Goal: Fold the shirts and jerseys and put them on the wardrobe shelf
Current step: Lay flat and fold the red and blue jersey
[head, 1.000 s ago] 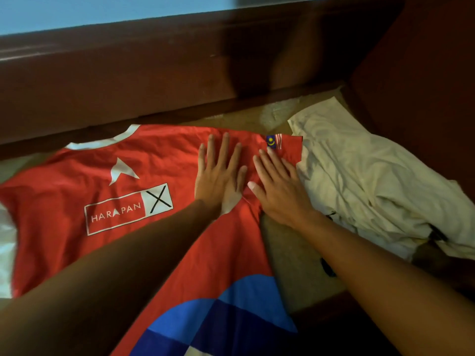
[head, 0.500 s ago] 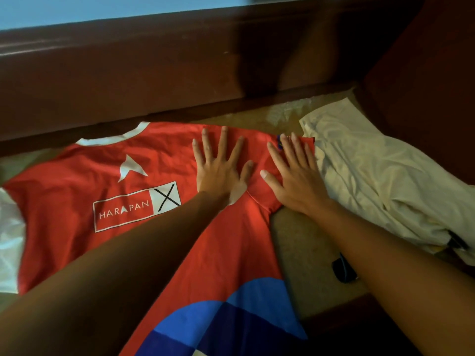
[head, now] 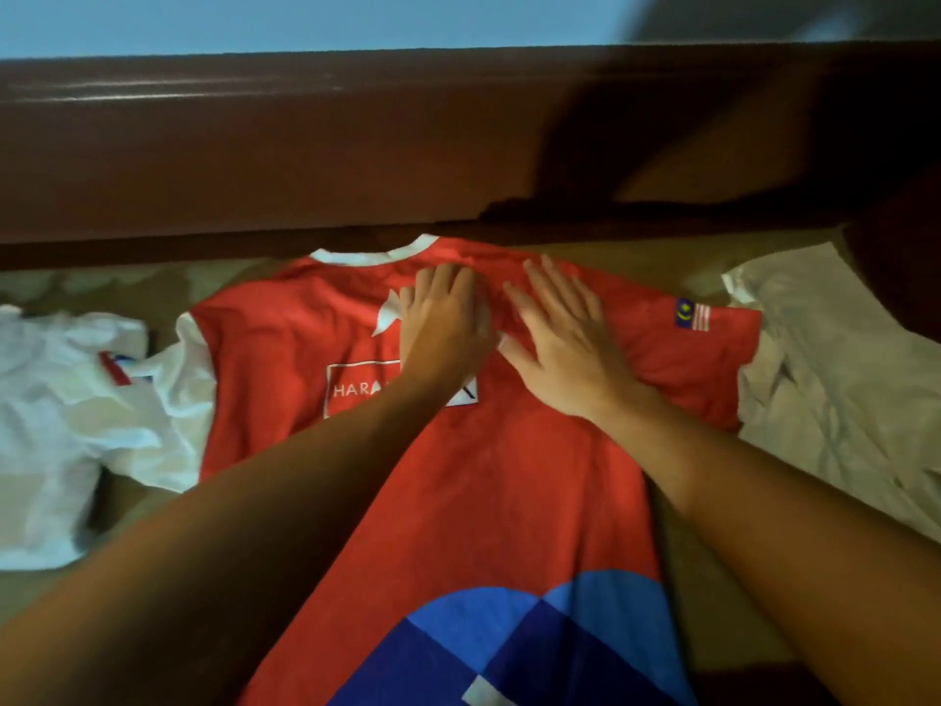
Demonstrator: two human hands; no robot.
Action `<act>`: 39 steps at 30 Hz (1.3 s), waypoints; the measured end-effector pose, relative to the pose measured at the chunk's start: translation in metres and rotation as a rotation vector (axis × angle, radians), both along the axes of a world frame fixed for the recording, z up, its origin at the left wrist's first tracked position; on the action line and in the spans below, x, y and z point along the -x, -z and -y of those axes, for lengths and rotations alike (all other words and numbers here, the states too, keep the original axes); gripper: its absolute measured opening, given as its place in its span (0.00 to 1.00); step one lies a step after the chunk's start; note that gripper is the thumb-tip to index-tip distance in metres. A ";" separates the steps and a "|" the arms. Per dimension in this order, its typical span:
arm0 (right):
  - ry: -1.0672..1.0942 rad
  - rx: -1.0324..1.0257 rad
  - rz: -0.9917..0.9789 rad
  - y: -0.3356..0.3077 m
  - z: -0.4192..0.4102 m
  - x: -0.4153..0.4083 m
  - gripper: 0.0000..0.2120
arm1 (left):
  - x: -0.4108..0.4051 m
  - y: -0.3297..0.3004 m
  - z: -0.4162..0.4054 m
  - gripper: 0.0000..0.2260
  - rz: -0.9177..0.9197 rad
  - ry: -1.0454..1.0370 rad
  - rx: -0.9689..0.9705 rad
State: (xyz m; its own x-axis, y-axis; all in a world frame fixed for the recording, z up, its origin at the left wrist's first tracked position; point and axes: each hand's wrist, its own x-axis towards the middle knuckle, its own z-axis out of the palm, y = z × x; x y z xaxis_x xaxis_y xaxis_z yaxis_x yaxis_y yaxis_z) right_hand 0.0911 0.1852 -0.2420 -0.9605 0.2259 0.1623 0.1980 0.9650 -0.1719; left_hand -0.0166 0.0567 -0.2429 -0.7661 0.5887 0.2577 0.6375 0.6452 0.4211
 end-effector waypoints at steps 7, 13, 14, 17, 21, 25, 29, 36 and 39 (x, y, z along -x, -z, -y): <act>-0.054 0.034 0.167 0.016 0.107 0.074 0.35 | 0.069 0.011 0.154 0.17 -0.078 -0.259 0.125; -0.016 -0.051 0.194 0.040 0.105 0.074 0.37 | 0.079 0.040 0.210 0.32 0.102 -0.123 0.396; -0.009 -0.053 0.195 0.040 0.105 0.075 0.37 | 0.080 0.038 0.210 0.32 0.117 -0.119 0.393; 0.039 -0.064 0.190 0.036 0.111 0.079 0.38 | 0.084 0.029 0.207 0.28 0.188 -0.116 0.213; -0.053 0.061 0.022 0.015 0.139 0.101 0.28 | 0.099 0.002 0.226 0.19 -0.002 -0.290 -0.015; -0.305 0.104 -0.005 -0.001 0.192 0.144 0.19 | 0.122 -0.020 0.263 0.18 0.130 -0.414 0.253; -0.376 0.121 0.111 -0.009 0.242 0.184 0.22 | 0.135 -0.026 0.294 0.28 0.147 -0.190 0.475; -0.381 0.023 0.156 -0.006 0.262 0.215 0.13 | 0.145 -0.037 0.323 0.20 0.103 0.004 0.492; -0.325 0.129 0.066 -0.004 0.258 0.218 0.09 | 0.149 -0.050 0.329 0.13 0.357 -0.117 0.189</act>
State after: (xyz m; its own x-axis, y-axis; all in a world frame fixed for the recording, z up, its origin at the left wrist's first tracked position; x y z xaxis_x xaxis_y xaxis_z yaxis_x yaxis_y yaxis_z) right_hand -0.1270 -0.0727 -0.2385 -0.9930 -0.0789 0.0873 -0.1014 0.9504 -0.2940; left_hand -0.1651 -0.2727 -0.1925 -0.8521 0.5040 -0.1409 0.3907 0.7918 0.4695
